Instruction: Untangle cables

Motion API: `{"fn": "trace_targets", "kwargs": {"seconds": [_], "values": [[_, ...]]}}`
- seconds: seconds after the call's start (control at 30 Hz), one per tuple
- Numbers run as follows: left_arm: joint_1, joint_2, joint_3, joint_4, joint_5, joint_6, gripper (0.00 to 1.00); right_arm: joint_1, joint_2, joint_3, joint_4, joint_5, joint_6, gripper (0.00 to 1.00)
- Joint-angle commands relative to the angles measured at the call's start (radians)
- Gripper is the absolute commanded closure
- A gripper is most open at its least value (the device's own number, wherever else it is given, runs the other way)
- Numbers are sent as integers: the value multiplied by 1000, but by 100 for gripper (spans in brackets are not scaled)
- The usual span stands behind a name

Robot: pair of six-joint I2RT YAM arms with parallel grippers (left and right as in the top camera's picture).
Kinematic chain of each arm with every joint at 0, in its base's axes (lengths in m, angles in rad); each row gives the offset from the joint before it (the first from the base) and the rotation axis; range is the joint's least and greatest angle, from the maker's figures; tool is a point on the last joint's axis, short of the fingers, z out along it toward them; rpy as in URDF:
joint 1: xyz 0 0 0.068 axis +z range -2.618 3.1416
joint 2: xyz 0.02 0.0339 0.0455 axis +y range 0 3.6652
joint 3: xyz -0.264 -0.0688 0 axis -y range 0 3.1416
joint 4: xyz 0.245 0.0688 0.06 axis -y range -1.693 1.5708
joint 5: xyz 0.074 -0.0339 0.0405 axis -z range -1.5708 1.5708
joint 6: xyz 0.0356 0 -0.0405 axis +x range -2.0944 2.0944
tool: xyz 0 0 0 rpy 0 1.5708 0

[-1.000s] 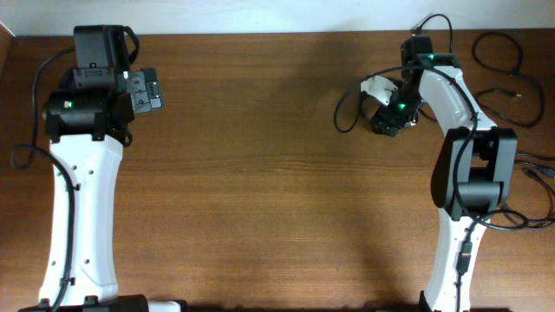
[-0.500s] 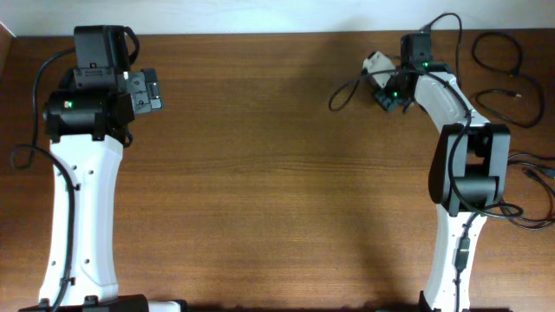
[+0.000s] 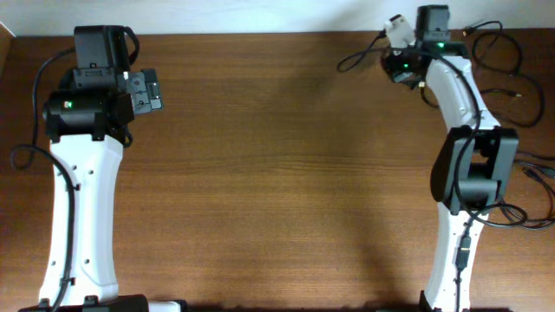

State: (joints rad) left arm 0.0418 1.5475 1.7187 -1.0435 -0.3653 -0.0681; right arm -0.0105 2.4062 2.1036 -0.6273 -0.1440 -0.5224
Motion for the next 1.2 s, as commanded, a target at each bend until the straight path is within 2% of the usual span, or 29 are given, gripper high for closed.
{"fn": "trace_targets", "kwargs": {"seconds": [0.0,0.03,0.07,0.17,0.3,0.33,0.4,0.53,0.57,0.6,0.9,1.0,1.03,1.1,1.13,1.17], "values": [[2,-14,18,-8,11,16,1,37,-10,8,-24,-21,8,96],[1,-14,18,-11,11,16,1,37,-10,8,-43,-21,8,51],[1,-14,18,-13,11,16,1,37,-12,8,-72,-20,8,30],[1,-14,18,-10,11,16,1,37,-84,8,-98,-21,8,28],[1,-14,18,-10,11,16,1,20,-423,8,-93,42,35,28],[1,-14,18,-11,11,16,1,12,-538,8,-103,51,34,23],[1,-14,18,-13,11,16,1,9,-646,8,-146,52,34,20],[1,-14,18,-14,11,16,1,10,-678,8,-194,51,34,20],[1,-14,18,-14,11,16,1,10,-678,8,-196,51,34,7],[1,-14,18,-14,11,16,1,10,-678,8,-200,51,34,1],[1,-14,18,-14,11,16,1,10,-678,8,-232,48,34,1],[1,-14,18,-14,11,16,1,10,-699,6,-221,-118,35,1],[1,-14,18,-14,11,16,1,11,-726,-12,-193,-138,36,1],[1,-14,18,-14,11,16,1,11,-848,-170,-39,-132,46,1],[1,-14,18,-14,11,16,1,11,-951,-324,104,-120,51,1],[1,-14,18,-14,11,16,1,11,-1072,-522,281,-68,119,1]]}}
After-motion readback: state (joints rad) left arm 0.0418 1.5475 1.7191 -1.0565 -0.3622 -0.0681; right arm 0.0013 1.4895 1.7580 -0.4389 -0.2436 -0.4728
